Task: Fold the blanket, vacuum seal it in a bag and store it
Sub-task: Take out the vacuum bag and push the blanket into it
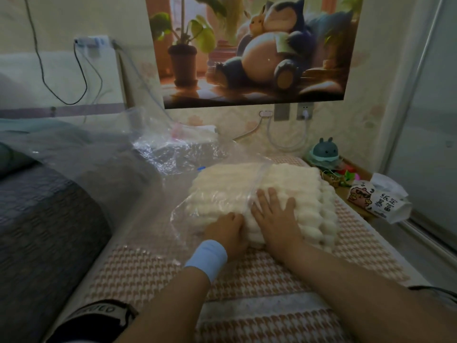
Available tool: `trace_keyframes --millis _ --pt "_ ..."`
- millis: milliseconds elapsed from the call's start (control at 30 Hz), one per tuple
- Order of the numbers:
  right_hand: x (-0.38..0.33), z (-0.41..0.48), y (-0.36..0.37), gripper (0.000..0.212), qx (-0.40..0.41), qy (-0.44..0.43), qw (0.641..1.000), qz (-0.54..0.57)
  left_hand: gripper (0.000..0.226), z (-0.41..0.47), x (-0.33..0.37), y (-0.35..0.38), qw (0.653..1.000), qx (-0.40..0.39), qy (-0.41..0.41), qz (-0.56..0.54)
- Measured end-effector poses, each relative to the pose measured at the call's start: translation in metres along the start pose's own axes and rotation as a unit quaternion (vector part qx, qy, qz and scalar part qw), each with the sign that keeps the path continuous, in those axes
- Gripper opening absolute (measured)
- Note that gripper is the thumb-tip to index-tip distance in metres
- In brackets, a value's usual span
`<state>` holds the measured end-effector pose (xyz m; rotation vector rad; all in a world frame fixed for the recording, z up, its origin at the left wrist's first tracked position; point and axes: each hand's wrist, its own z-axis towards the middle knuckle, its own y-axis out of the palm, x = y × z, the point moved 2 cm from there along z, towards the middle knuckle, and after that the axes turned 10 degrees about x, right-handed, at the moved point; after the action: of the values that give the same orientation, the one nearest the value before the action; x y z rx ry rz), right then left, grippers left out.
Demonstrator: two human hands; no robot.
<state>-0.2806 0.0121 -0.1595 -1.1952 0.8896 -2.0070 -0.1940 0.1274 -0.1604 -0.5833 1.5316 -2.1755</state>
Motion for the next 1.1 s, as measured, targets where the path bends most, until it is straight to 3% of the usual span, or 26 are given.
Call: trace_keyframes --millis 100,133,200,267,400,500,600,667,700,767,933,1100 --pt "-0.005 0.007 0.006 0.064 0.032 0.008 0.999 -0.014 0.068 -0.006 0.003 0.012 0.997 -0.027 -0.044 0.048" --pt "-0.005 0.01 0.007 0.061 0.034 0.011 0.999 -0.019 0.067 -0.008 0.003 0.016 0.994 -0.043 -0.073 0.072" --pt "-0.004 0.017 0.005 0.057 0.03 0.018 0.999 -0.029 0.045 -0.007 0.001 0.02 0.985 -0.073 -0.127 0.086" --pt "-0.006 0.023 0.007 0.055 0.015 0.017 0.999 -0.043 0.029 -0.004 -0.006 0.02 0.979 -0.114 -0.167 0.031" --pt "-0.013 0.034 0.014 0.047 0.038 0.028 0.998 -0.028 0.029 0.002 -0.018 0.011 0.97 -0.154 -0.184 -0.022" --pt "-0.016 0.048 0.001 0.025 0.083 0.045 0.996 -0.007 0.029 0.003 -0.026 0.004 0.97 -0.166 -0.179 -0.012" --pt "-0.018 0.062 -0.009 0.028 0.093 0.067 0.993 0.043 0.053 -0.003 -0.04 0.009 0.958 -0.213 -0.189 0.02" --pt "-0.019 0.069 -0.017 0.029 0.083 0.087 0.99 0.071 0.081 -0.008 -0.053 0.015 0.965 -0.173 -0.195 0.036" --pt "-0.018 0.069 -0.02 0.026 0.08 0.099 0.989 0.079 0.083 -0.01 -0.057 0.015 0.97 -0.143 -0.194 0.036" --pt "-0.018 0.073 -0.024 0.018 0.078 0.107 0.985 0.113 0.066 -0.01 -0.067 0.013 0.979 -0.102 -0.171 0.041" --pt "-0.019 0.086 -0.029 0.018 0.103 0.139 0.975 0.139 0.023 0.003 -0.077 -0.003 0.985 -0.111 -0.12 0.053" --pt "-0.018 0.109 -0.036 0.019 0.144 0.179 0.962 0.151 0.019 0.014 -0.079 -0.035 0.977 -0.14 -0.099 -0.128"
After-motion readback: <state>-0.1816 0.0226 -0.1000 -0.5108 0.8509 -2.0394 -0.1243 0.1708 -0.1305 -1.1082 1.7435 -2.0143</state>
